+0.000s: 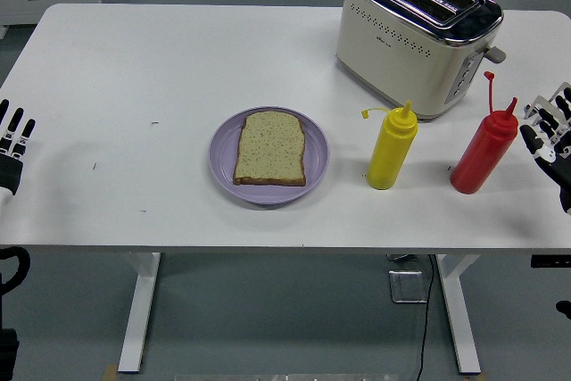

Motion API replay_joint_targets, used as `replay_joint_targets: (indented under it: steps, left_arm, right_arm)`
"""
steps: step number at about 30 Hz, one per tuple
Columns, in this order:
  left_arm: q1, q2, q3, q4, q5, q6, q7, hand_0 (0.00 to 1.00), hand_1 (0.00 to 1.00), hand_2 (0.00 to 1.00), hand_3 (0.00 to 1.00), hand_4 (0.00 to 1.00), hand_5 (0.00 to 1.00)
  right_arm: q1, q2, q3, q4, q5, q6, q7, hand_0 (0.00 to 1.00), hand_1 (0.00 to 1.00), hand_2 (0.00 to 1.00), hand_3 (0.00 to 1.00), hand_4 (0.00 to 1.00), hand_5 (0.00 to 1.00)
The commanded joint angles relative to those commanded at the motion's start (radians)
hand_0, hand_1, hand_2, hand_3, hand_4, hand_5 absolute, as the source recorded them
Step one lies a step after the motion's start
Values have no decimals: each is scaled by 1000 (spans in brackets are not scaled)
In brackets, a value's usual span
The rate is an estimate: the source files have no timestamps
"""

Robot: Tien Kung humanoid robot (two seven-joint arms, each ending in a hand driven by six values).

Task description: Pick up the cup,pour liquid into bread,place the cup on the desk

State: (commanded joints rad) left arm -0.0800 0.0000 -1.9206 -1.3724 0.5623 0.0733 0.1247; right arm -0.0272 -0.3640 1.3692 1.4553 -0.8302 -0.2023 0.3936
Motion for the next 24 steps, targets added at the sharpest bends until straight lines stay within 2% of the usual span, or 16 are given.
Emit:
replay_joint_targets:
  steps: [3,6,7,10,12,13,18,19,24]
  left_arm:
    - [0,0,-1,0,1,0,0,777,727,724,659,521,927]
    - [0,0,-1,0,1,0,0,777,727,724,659,521,927]
    - [0,0,-1,0,1,0,0,777,727,724,659,521,926]
    - [0,0,-1,0,1,0,0,777,727,724,659,521,926]
    - [0,0,0,0,1,0,1,777,727,724,659,521,926]
    - [0,0,-1,0,1,0,1,777,727,725,659,521,927]
    - [1,0,0,0,1,0,0,777,727,725,659,521,927]
    - [2,0,0,0,1,0,0,777,728,724,660,521,928]
    - [3,0,2,0,2,0,0,777,728,724,660,521,928]
  right_arm:
    - [-7,0,44,27,90,35,7,978,923,998,998,888,269]
    - [-7,5,103,43,218,91,9,978,923,998,998,888,269]
    - [-5,7,121,44,248,109,1,934,884,953,990,885,307]
    - [5,11,166,41,371,150,-25,934,884,953,990,885,307]
    - [13,16,189,33,462,153,-49,934,884,953,990,885,307]
    - [20,21,203,27,501,137,-70,871,818,869,929,778,510]
    - [38,35,244,-6,675,97,-152,871,818,869,929,778,510]
    - [39,37,247,-9,682,95,-159,823,765,804,843,699,616]
    - [39,40,254,-44,690,90,-189,823,765,804,843,699,616]
